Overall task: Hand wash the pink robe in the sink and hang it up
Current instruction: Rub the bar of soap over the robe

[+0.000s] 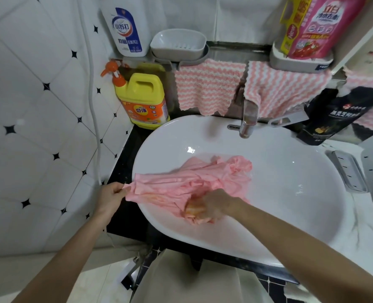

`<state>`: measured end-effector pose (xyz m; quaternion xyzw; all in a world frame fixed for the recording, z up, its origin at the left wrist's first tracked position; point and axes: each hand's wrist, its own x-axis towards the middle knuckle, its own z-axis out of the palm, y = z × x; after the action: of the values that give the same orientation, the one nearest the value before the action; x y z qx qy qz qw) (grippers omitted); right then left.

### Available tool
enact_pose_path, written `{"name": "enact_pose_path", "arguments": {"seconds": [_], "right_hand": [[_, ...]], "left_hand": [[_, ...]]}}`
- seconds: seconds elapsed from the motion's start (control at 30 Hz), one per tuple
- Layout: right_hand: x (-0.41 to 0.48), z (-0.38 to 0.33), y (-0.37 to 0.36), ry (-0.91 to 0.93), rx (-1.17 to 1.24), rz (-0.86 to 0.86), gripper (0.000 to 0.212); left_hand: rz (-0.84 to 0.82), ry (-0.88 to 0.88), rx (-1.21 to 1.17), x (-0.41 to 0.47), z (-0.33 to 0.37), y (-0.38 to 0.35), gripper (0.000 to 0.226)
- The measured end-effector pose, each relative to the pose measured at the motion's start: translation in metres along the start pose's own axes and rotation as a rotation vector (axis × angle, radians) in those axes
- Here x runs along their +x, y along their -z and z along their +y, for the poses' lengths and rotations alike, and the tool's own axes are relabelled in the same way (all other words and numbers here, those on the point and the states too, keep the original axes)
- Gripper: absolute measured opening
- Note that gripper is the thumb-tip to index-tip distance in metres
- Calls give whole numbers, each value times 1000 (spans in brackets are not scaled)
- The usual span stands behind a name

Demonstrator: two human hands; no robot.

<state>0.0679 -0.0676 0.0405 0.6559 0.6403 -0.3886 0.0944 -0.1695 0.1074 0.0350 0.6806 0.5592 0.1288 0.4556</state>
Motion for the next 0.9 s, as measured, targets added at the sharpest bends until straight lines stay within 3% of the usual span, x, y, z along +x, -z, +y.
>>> {"name": "enact_pose_path", "arguments": {"seconds": [0.13, 0.2, 0.33, 0.43, 0.53, 0.63, 0.7, 0.83, 0.9], "right_hand": [[1, -21, 31, -67, 324, 182, 52], [24, -51, 32, 18, 314, 254, 47], [40, -55, 1, 93, 86, 162, 47], [11, -13, -4, -26, -48, 9, 50], [-13, 2, 19, -161, 85, -8, 59], [8, -31, 28, -66, 283, 162, 50], [27, -52, 13, 8, 282, 128, 52], [17, -21, -7, -80, -127, -26, 59], [-2, 7, 2, -162, -87, -136, 55]], "left_hand": [[-80, -49, 98, 2, 4, -2, 10], [-87, -68, 141, 0, 7, -9, 11], [-40, -39, 156, -2, 6, -10, 11], [-45, -29, 135, -2, 5, -8, 10], [-42, -60, 162, -1, 7, -14, 8], [-64, -99, 189, 1, 14, -23, 12], [-63, -117, 234, 3, 18, -26, 15], [24, -128, 300, 5, 17, -20, 19], [4, -140, 364, 4, 22, -21, 18]]}}
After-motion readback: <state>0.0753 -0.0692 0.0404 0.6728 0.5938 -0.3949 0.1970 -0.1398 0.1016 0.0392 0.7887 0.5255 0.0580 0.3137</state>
